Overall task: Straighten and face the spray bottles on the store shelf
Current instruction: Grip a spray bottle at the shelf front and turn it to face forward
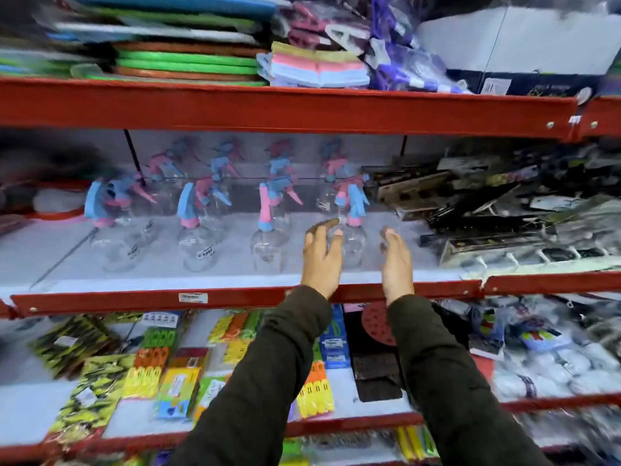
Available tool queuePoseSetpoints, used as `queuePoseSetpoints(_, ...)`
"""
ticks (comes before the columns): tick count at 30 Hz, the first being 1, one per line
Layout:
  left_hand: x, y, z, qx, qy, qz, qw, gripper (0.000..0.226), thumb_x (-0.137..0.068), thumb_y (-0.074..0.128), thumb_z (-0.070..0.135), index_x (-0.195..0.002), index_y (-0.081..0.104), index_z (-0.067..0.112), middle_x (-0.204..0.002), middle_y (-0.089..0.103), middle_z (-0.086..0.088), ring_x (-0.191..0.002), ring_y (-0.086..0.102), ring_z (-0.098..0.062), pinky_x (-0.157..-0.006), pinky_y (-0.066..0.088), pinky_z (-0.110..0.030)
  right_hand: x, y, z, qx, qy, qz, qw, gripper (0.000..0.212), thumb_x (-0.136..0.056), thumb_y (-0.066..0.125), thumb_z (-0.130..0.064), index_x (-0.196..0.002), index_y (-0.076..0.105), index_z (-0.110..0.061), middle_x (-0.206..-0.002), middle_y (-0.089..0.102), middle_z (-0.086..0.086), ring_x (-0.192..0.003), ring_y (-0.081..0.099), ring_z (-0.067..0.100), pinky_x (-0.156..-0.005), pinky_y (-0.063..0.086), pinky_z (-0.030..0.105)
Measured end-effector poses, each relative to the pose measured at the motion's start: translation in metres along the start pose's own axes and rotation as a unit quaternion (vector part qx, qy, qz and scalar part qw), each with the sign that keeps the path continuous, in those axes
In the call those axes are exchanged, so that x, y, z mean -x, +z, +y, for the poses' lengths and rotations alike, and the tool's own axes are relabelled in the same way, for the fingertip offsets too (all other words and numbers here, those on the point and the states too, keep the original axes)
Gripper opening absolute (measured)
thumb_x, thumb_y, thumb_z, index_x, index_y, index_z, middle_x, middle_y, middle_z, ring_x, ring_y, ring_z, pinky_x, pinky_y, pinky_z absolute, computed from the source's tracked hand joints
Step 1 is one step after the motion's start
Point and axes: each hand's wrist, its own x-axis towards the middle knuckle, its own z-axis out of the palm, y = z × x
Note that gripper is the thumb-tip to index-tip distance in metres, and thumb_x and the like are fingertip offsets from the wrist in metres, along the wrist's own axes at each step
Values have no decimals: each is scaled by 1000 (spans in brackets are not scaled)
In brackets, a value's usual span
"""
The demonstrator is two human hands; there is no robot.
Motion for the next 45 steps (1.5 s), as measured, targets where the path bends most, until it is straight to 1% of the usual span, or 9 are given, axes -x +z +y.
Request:
queuePoseSetpoints(3, -16, 13, 7, 121, -145, -37, 981, 28, -100, 36, 28, -121, 53, 22, -135, 49, -7, -122, 44, -16, -110, 34, -31, -22, 0, 3, -56, 87, -17, 994, 41, -103, 36, -37, -132, 54, -16, -144, 52, 9, -137, 46, 29, -112, 37, 42)
queuePoseSetpoints(7, -30, 22, 5, 142, -204, -29, 968, 50, -100, 30, 39, -142, 41, 16, -153, 38, -5, -140, 35, -21, -120, 25, -40, -39, 10, 7, -35, 106, -63, 992, 36, -101, 36, -36, -123, 60, -20, -144, 54, 9, -128, 52, 27, -113, 37, 43)
queuePoseSetpoints(10, -32, 23, 4, 166, -214, -31, 962, 47, -99, 29, 38, -133, 52, 15, -145, 50, -8, -122, 49, -20, -108, 36, -32, -38, 13, 7, -14, 96, -82, 992, 24, -98, 41, -35, -96, 64, -29, -129, 63, 7, -115, 60, 23, -113, 41, 45)
queuePoseSetpoints(15, -26, 19, -3, 155, -211, -54, 964, 48, -100, 28, 39, -132, 54, 15, -135, 58, -11, -117, 57, -22, -92, 44, -28, -27, 4, 11, 10, 59, -100, 993, 26, -99, 40, -31, -97, 66, -28, -113, 69, 1, -120, 61, 29, -112, 43, 51)
queuePoseSetpoints(18, -17, 15, -7, 149, -197, -58, 967, 46, -100, 28, 39, -133, 52, 17, -141, 52, -6, -128, 49, -22, -102, 39, -31, -17, -6, 12, 43, 41, -107, 993, 28, -98, 39, -38, -89, 65, -33, -98, 68, -10, -113, 64, 29, -108, 46, 52)
queuePoseSetpoints(23, -4, 14, -10, 123, -176, -75, 974, 45, -99, 28, 43, -133, 52, 25, -132, 49, 5, -122, 44, -12, -102, 34, -28, -8, -14, 17, 67, -1, -89, 994, 29, -92, 39, -43, -86, 66, -34, -98, 70, 2, -109, 66, 33, -104, 49, 54)
queuePoseSetpoints(28, 1, 14, -7, 101, -172, -76, 977, 43, -96, 35, 46, -129, 55, 26, -130, 53, 4, -128, 48, -18, -114, 35, -37, -1, -16, 17, 74, -17, -92, 993, 29, -99, 42, -32, -112, 66, -24, -116, 70, 8, -114, 64, 29, -107, 47, 51)
queuePoseSetpoints(35, 25, 6, -1, 114, -93, 46, 988, 41, -99, 39, 34, -136, 50, 23, -146, 50, 0, -133, 46, -17, -116, 34, -40, 27, -15, 14, 63, -139, 28, 988, 27, -100, 46, -24, -112, 69, -19, -119, 65, 6, -97, 57, -7, -86, 40, 5)
queuePoseSetpoints(45, 28, -69, -17, 141, -38, 183, 972, 28, -100, 39, 24, -123, 56, 19, -137, 53, -8, -128, 49, -26, -113, 36, -47, 65, 79, 12, 12, -86, -72, 994, 26, -99, 47, -27, -114, 67, -19, -123, 68, 4, -118, 61, 23, -104, 48, 44)
